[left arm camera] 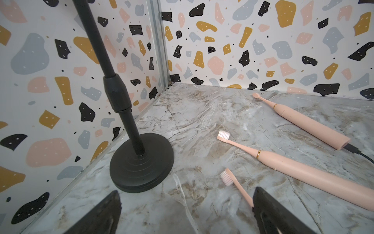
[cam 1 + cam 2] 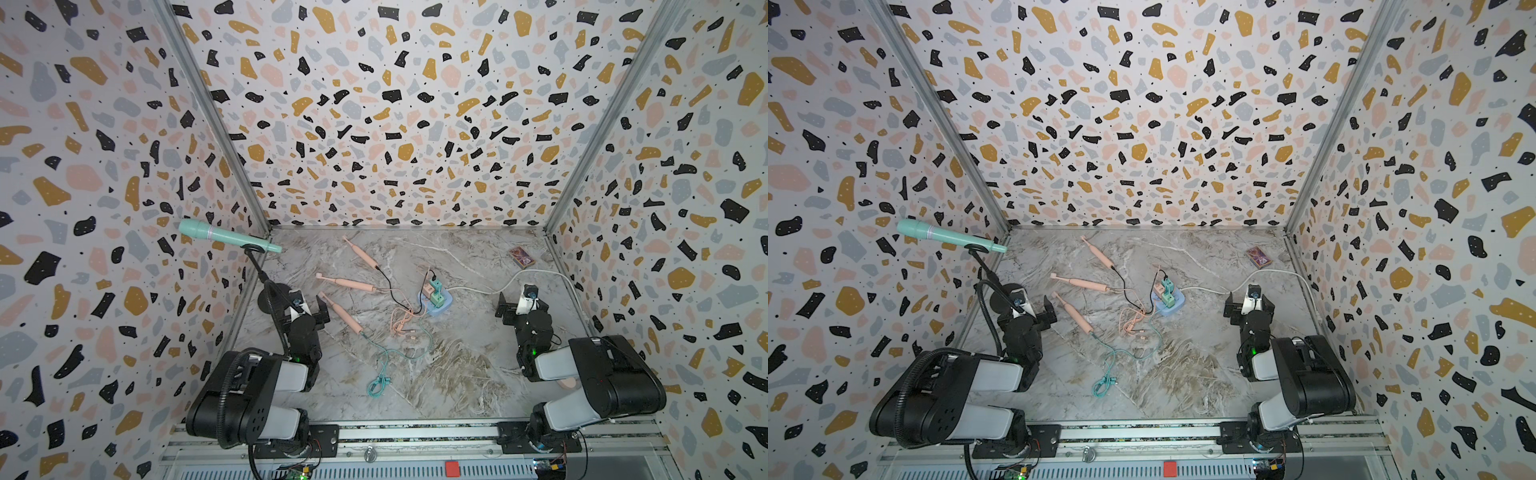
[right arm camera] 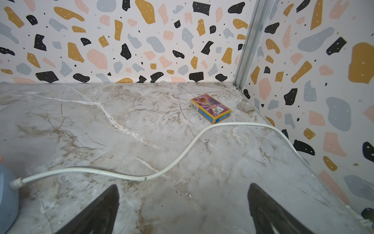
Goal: Charge the electric toothbrush
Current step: Reset both arms
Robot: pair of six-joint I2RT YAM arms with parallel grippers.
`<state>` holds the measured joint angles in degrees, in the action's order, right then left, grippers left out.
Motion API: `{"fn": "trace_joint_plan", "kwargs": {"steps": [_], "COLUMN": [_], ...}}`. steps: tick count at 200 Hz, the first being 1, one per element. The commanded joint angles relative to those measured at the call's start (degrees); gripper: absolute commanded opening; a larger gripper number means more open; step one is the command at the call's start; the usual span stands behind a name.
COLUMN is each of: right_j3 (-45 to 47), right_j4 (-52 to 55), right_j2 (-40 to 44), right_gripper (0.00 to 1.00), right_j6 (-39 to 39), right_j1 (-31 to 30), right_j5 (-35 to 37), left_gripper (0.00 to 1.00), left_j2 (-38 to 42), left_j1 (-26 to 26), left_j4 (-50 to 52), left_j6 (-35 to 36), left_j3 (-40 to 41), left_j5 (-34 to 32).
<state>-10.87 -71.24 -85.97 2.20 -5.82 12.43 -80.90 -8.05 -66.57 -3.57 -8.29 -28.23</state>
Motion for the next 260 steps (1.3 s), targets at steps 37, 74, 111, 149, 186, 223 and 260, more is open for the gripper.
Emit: {"fn": "trace_joint_plan", "kwargs": {"steps": [37,74,111,149,186,223,260], "right_j3": [-0.1,-0.1,0.0,-0.1,-0.1,0.0,-0.1], "right_j4": [-1.4,-1.4,-1.4,-1.4,-1.3,-1.4,-1.3], "right_j2": [1.0,0.9,0.9,1.0,0.9,0.9,1.0], "right_gripper": [0.99,0.99,0.99,0.99,0.99,0.99,0.99], "right_j6": [-0.4,-0.4,-0.4,-0.5,-0.4,-0.5,-0.4], "right_j1": [0.1,0.1,0.1,0.1,0.1,0.1,0.1], "right_j5": [0.0,0.0,0.0,0.0,0.0,0.0,0.0], "left_gripper": [1.00,0.99,1.00,1.00,1.00,1.00,0.99], "left_j2": [1.0,1.1,1.0,0.9,1.1,1.7,1.5], "left_j1": [0.2,0.2,0.3,0.2,2.5,3.9,4.7], "left_j4": [-3.1,-3.0,-3.0,-2.9,-4.0,-6.3,-8.4], "left_j6": [0.8,0.8,0.8,2.6,4.7,-2.8,6.3], "left_j3": [-0.7,-0.7,-0.8,-0.8,-0.1,1.7,2.4], "left_j5": [0.7,0.7,0.7,4.7,15.8,2.7,26.4]}}
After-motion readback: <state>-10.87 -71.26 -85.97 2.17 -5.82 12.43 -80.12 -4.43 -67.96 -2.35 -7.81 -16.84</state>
